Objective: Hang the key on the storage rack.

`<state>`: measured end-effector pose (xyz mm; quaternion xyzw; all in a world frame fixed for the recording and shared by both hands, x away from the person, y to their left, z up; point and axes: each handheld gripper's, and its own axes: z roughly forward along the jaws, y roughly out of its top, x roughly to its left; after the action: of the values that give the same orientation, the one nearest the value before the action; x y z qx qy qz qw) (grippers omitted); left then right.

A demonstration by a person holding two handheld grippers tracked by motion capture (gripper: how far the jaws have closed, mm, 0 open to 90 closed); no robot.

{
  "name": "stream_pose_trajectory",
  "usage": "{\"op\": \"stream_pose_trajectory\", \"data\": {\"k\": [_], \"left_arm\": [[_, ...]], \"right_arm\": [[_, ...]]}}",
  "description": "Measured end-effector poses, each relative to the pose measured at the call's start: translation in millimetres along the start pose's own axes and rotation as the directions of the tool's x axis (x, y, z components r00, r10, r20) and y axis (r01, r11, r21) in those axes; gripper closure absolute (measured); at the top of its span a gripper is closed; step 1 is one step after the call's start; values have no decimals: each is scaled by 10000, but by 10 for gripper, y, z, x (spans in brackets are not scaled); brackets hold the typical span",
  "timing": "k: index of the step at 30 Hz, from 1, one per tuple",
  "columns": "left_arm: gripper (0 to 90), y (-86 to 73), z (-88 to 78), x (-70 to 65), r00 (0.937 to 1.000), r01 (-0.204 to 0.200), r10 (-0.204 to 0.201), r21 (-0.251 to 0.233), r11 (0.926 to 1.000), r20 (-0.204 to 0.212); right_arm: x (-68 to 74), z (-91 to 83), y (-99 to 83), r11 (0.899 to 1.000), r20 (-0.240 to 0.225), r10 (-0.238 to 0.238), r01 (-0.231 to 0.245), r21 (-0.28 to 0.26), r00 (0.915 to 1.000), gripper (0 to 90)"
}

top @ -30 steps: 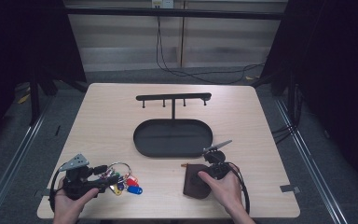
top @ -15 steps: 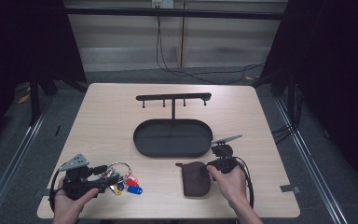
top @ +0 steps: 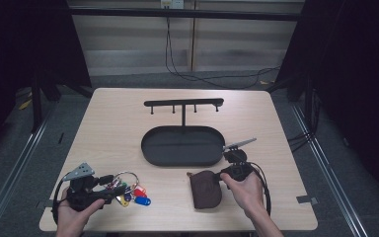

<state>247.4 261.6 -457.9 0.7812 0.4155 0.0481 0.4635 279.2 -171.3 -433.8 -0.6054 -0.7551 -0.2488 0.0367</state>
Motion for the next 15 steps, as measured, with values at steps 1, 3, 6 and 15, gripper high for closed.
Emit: {"op": "stream_pose_trajectory", "data": {"k": [1, 3, 6, 15], "left_arm": [[293, 0, 0, -1, 10000, -7, 7, 4, 10000, 5], [292, 0, -3, -1, 10000, -62, 62, 18, 10000, 3], [293, 0, -4, -1, 10000, -14, 14, -3, 10000, -11], [293, 0, 2, -2, 10000, -29, 28, 29, 10000, 10]], "right_arm": [[13, -16, 11, 10000, -54, -35, 35, 4, 10000, 825], [51, -42, 33, 9998, 12, -203, 203, 90, 9998, 832], [89, -78, 57, 9989, 163, -458, 455, 142, 9988, 835], [112, -189, 106, 9956, 427, -780, 756, 552, 9960, 844]]}}
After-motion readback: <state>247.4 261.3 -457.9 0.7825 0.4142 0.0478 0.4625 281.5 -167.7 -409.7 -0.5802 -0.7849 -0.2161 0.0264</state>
